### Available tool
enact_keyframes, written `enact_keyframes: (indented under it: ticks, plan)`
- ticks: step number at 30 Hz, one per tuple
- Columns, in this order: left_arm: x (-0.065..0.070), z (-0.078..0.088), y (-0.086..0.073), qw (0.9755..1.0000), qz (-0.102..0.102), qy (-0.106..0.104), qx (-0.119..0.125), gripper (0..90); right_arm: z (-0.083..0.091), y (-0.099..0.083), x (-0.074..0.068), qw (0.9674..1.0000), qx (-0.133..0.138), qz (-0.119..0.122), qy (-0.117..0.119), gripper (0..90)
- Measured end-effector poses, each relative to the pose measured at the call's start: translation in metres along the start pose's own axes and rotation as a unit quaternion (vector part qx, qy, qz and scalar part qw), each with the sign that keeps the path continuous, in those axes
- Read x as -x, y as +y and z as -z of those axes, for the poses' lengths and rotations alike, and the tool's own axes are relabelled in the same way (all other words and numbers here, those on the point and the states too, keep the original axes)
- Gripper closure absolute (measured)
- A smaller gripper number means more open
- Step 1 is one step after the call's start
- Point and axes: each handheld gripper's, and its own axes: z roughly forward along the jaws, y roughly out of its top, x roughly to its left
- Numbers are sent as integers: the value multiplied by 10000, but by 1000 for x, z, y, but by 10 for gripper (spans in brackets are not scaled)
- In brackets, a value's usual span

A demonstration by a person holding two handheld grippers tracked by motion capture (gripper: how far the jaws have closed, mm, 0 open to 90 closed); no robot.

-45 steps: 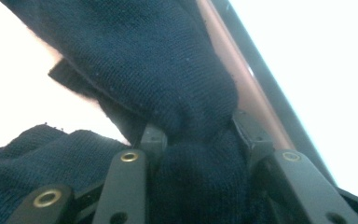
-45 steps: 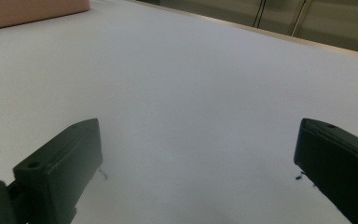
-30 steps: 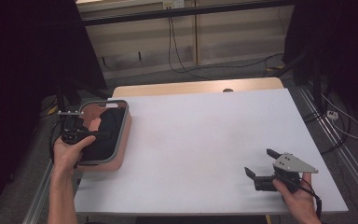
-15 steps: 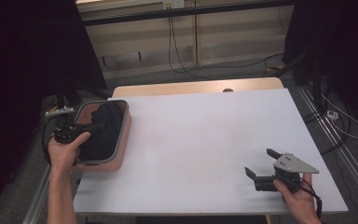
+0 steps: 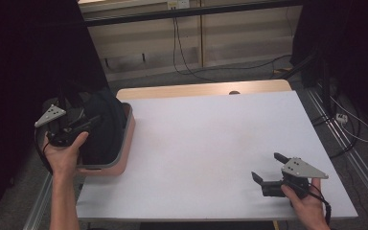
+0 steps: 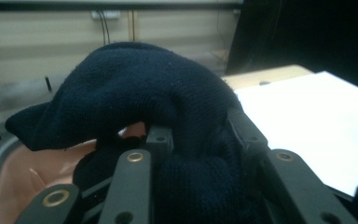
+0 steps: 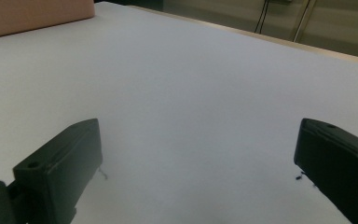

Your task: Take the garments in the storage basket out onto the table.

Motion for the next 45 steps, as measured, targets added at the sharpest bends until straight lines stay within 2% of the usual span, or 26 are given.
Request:
enact_keyframes:
  ticks: [3, 9, 12, 20, 26, 32, 35, 38, 40, 45]
  plan:
    - [2, 4, 2, 9998, -112, 103, 122, 661, 0, 0, 0, 10000, 4, -5, 3, 1]
    - [3, 9, 4, 9986, 43, 285, 447, 661, 0, 0, 0, 10000, 1, 0, 9, 1]
    - [4, 12, 4, 9978, 43, 346, 562, 661, 0, 0, 0, 10000, -1, -6, 5, 1]
    - [10, 21, 9, 9931, 21, 571, 1023, 662, 0, 0, 0, 10000, 1, -9, 0, 0]
    - [15, 30, 13, 9892, 48, 646, 1313, 661, 0, 0, 0, 10000, 4, -8, 11, 0]
    - [17, 36, 16, 9873, 68, 615, 1462, 661, -1, 0, 0, 10000, -2, -11, 16, 0]
    - [19, 41, 19, 9853, 61, 661, 1575, 661, -1, 0, 0, 10000, -12, -13, 18, 0]
    - [20, 44, 20, 9825, 142, 717, 1715, 660, -1, 0, 0, 10000, -14, -18, 10, 0]
    - [21, 44, 21, 9818, 91, 725, 1756, 660, -2, 0, 0, 10000, -21, -20, 6, 0]
    - [27, 47, 26, 9818, 5, 695, 1765, 661, -2, 0, 0, 10000, -17, -28, 6, 0]
